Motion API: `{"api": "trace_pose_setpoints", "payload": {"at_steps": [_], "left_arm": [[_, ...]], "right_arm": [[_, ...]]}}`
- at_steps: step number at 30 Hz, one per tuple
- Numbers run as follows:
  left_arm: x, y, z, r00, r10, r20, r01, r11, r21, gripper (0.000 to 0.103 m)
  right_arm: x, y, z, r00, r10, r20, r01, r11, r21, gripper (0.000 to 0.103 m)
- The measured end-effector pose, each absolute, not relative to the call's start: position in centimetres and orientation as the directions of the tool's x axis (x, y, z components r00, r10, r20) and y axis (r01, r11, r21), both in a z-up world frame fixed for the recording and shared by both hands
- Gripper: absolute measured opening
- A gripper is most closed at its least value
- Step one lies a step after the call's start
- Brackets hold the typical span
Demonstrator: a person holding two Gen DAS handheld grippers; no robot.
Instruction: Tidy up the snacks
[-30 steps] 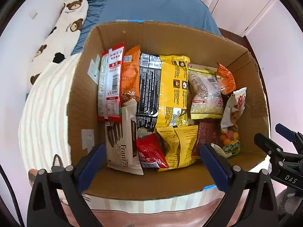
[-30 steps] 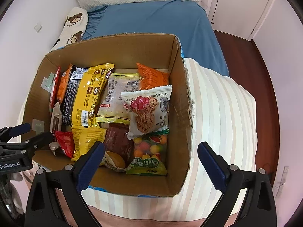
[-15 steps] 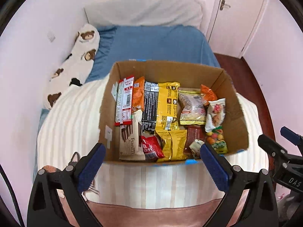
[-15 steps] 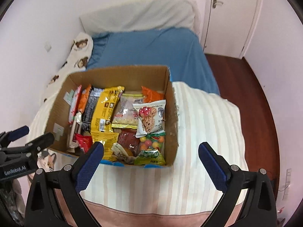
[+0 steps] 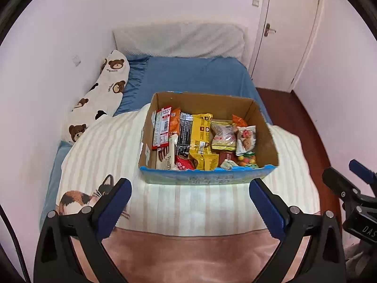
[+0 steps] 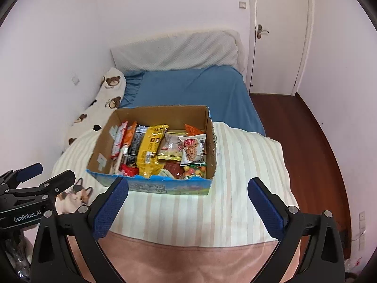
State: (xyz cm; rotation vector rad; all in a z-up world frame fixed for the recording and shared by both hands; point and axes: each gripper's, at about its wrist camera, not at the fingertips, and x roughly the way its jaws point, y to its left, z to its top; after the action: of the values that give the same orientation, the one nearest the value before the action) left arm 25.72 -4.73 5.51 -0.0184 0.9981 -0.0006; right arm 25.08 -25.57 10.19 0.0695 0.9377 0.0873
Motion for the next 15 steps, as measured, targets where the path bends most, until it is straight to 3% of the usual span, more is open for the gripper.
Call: {"api": "trace_pose_setpoints", "payload": {"at_steps": [15], "left_arm": [[17.2,-5.0,11.4,0.644,0.017,-0.765,-0.021,1.0,0.005,0.102]], "right_arm": [[16.0,-25.2,17.5,0.696,0.12,-0.708,-0.079,0.993,0.091,0.103]]}}
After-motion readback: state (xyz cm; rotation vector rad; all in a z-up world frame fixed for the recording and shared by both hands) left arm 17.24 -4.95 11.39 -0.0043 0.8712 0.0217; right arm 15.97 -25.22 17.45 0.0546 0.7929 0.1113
